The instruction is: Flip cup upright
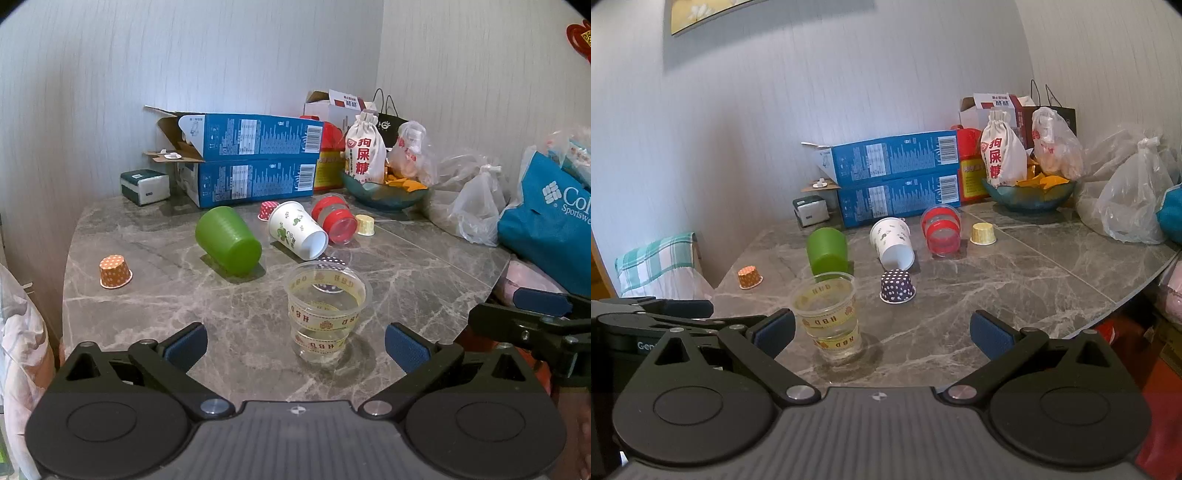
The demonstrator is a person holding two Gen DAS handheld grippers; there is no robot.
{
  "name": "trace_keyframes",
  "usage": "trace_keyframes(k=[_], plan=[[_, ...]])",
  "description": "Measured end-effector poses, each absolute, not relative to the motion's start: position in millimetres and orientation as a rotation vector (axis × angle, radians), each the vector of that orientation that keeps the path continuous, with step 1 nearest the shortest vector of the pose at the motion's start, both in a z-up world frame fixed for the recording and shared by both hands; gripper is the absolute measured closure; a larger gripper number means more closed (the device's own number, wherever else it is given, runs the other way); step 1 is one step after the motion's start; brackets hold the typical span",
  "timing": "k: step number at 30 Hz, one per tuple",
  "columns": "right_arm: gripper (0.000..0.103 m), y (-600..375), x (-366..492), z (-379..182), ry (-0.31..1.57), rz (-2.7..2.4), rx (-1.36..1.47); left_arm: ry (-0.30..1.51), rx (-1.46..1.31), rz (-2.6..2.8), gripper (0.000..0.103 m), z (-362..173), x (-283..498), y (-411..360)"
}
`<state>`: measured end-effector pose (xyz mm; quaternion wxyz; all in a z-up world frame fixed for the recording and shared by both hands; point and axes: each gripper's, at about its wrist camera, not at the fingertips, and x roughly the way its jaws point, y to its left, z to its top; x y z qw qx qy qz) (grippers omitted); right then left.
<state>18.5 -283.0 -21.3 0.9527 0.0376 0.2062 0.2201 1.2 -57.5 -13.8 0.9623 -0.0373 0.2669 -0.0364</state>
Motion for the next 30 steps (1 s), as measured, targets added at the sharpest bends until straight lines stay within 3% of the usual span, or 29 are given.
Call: trace_keyframes(k=[30], plan=[[0.001, -283.8, 17.7, -23.6, 0.398, 0.461, 0.073, 0.554, -0.067, -0.072, 0.000, -17.3, 1.9, -59.6]])
